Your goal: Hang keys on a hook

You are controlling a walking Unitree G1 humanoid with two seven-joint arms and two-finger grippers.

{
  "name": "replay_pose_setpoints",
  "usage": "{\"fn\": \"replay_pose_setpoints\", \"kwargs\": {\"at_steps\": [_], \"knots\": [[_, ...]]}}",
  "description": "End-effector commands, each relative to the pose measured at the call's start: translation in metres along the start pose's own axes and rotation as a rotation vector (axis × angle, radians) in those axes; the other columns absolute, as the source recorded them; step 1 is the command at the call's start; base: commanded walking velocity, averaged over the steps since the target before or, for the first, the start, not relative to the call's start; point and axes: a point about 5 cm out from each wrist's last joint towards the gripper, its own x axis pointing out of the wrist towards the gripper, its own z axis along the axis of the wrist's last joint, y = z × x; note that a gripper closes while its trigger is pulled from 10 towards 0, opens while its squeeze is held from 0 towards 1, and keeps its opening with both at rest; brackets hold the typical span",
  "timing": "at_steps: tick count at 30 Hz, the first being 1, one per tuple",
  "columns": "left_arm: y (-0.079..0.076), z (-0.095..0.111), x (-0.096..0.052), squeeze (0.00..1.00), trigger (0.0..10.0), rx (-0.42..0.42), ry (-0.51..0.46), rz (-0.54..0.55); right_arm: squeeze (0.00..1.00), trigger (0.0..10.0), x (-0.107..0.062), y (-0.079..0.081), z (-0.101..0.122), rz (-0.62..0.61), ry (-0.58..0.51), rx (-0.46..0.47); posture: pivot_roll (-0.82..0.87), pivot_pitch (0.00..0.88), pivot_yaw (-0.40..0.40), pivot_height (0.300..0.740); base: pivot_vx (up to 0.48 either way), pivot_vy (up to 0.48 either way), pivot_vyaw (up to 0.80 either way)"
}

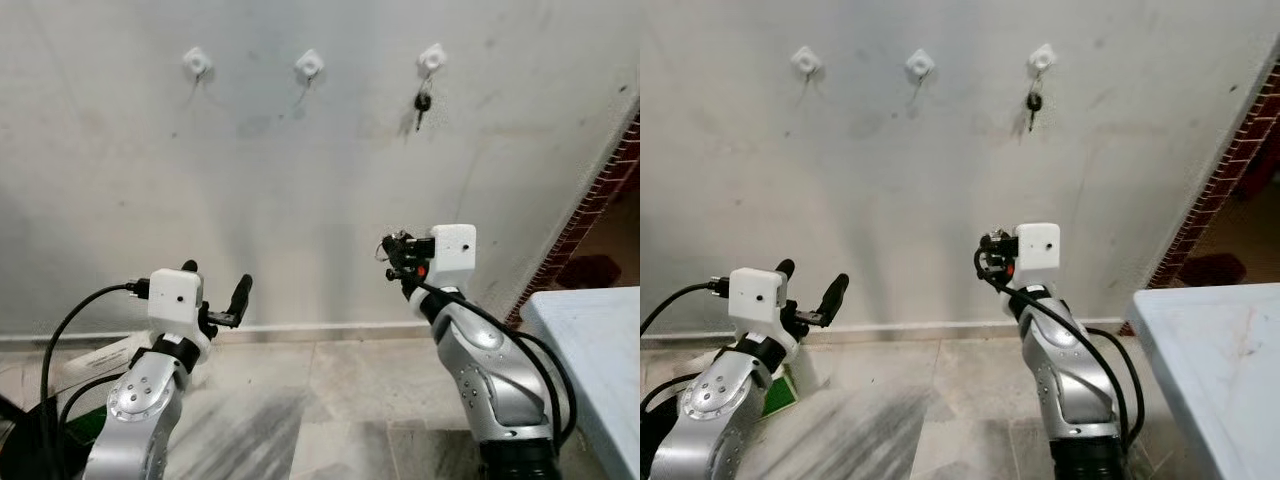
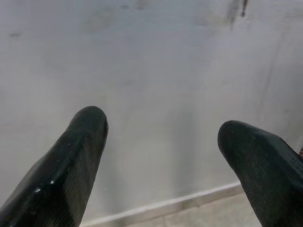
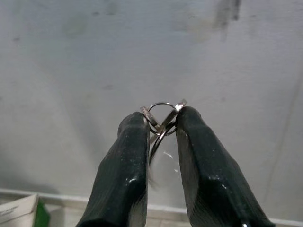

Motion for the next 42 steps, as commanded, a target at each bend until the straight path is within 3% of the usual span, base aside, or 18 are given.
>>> {"fn": "replay_pose_setpoints", "kwargs": {"at_steps": [1, 28, 34, 42], "knots": [[-0.0026, 0.0007, 0.0001, 0.0, 10.0, -0.004, -0.003, -0.008, 0.0, 10.0, -0.0014, -0.0055, 0.0019, -0.014, -0.005, -0.005, 0.06, 0.0, 0.031, 0.74, 0.416, 0.0, 0.0], [-0.0031, -0.0014, 0.0012, 0.0, 10.0, -0.001, 0.007, -0.021, 0.0, 10.0, -0.0005, -0.0054, 0.0014, -0.017, -0.01, -0.008, 0.06, 0.0, 0.034, 0.74, 0.318, 0.357, 0.0], [-0.004, -0.0027, 0.0012, 0.0, 10.0, 0.0, 0.011, -0.021, 0.0, 10.0, -0.0003, -0.0056, 0.002, -0.011, -0.015, -0.014, 0.06, 0.0, 0.032, 0.74, 0.368, 0.206, 0.0], [-0.0038, -0.002, 0.0009, 0.0, 10.0, 0.012, 0.002, -0.017, 0.0, 10.0, 0.0003, -0.0051, 0.0023, -0.01, -0.02, -0.016, 0.07, 0.0, 0.031, 0.74, 0.0, 0.0, 0.0]]}}
